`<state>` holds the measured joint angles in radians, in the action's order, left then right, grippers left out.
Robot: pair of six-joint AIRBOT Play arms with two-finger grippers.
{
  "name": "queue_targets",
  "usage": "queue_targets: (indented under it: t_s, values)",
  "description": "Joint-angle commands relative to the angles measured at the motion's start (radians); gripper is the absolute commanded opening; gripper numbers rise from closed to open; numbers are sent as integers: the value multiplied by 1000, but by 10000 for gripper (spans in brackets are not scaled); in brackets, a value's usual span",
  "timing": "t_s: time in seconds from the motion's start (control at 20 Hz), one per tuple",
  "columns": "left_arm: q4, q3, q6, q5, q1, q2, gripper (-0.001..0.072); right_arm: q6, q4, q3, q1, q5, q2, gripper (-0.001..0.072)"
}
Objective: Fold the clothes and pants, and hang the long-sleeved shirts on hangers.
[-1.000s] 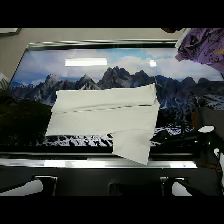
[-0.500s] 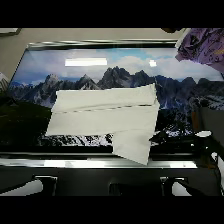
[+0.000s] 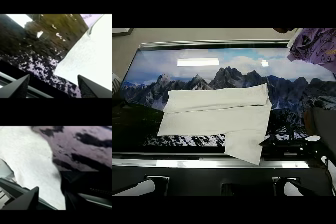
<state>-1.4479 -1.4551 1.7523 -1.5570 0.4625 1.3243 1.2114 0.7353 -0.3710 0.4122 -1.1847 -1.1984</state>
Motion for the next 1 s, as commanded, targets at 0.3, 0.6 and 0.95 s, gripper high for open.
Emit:
queue_targets:
  t_s: [0.3,0.6,0.95]
  values:
    - [320,587,-200,206,247,-276,685,-23,-4,6,0,40,-40,348]
    - [410,785,-302,246,251,-282,685,-100,-51,6,0,47,-105,43]
    - [481,840,-369,323,247,-229,685,-100,-51,6,0,59,-105,43]
